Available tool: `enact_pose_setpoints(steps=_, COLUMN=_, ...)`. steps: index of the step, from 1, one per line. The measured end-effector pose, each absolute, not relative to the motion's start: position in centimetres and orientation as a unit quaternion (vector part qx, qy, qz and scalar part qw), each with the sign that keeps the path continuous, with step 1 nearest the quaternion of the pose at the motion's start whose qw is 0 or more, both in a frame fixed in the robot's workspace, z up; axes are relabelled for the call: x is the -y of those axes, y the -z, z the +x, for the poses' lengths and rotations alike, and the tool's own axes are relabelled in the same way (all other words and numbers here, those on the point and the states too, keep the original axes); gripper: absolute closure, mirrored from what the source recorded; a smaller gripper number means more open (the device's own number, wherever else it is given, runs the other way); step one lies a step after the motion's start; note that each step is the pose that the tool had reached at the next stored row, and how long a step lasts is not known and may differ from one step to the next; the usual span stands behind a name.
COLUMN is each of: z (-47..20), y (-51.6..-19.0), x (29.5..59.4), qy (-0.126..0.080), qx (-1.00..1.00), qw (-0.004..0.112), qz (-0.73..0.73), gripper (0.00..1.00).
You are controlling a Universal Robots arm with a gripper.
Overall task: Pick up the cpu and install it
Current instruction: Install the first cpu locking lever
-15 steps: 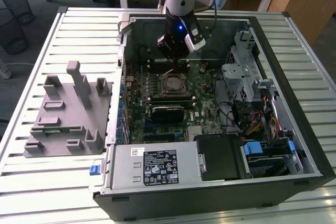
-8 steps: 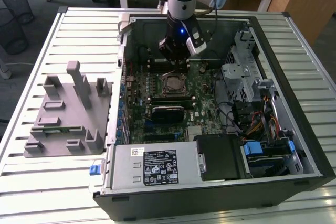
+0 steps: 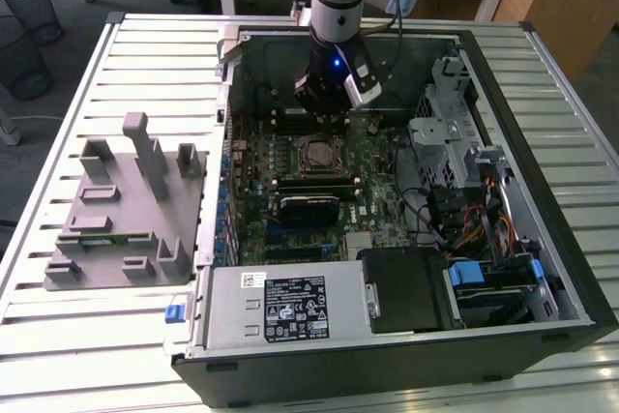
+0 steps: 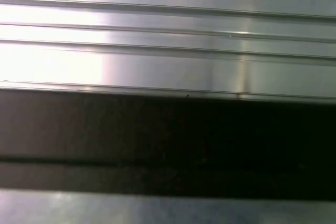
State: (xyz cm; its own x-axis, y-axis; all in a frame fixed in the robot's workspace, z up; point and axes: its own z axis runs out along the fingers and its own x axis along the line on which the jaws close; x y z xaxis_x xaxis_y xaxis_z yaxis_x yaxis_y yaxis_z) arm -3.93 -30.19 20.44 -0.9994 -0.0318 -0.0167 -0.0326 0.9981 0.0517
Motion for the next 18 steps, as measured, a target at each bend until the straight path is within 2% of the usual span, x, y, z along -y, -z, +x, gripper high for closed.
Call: enact_pose_setpoints(steps=18, z=-3.79, y=-20.00, x=30.18, qy=-0.026, qx=-0.999, qw=0.008, qz=-0.016, gripper=0.89)
